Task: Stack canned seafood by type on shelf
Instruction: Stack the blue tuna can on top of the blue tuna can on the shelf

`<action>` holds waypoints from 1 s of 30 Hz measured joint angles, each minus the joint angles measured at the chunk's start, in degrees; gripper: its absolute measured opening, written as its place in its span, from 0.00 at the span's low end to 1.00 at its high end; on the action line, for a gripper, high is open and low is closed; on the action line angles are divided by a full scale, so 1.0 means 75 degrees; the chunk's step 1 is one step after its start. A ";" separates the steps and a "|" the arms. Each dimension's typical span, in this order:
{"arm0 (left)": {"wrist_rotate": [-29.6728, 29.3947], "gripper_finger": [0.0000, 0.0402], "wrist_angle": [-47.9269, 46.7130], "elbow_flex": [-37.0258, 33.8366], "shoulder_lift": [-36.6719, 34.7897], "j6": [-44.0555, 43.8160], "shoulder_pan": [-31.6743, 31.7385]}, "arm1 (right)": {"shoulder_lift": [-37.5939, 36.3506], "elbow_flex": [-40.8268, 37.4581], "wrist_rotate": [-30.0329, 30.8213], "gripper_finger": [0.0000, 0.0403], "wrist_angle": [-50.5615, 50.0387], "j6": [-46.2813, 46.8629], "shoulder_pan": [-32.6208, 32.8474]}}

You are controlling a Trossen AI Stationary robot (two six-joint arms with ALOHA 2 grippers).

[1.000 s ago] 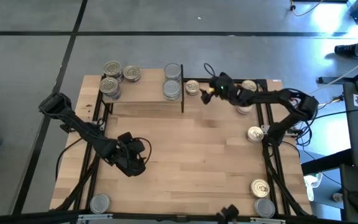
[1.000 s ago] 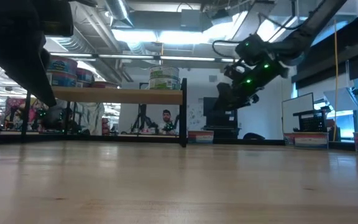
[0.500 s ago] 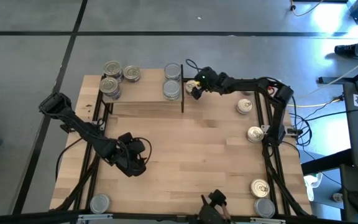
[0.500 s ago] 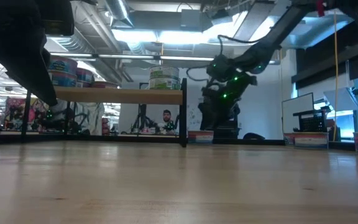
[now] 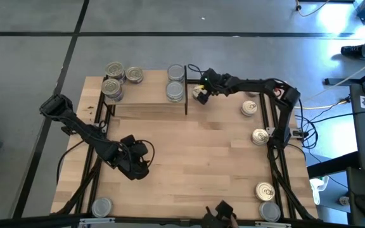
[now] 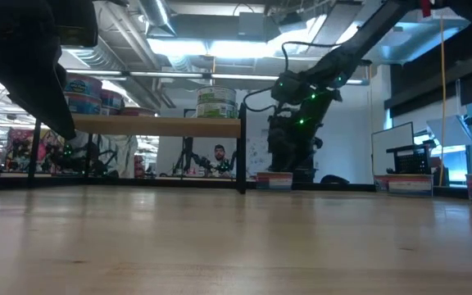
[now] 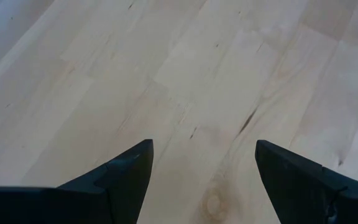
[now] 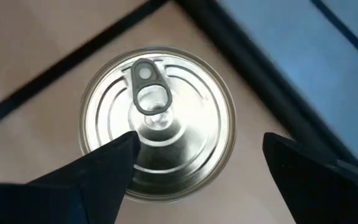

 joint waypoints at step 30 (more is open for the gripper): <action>0.0003 0.69 -0.0008 0.0000 0.0000 -0.0170 0.0000 | -0.0219 -0.0037 0.0702 0.87 -0.1663 0.0843 0.3928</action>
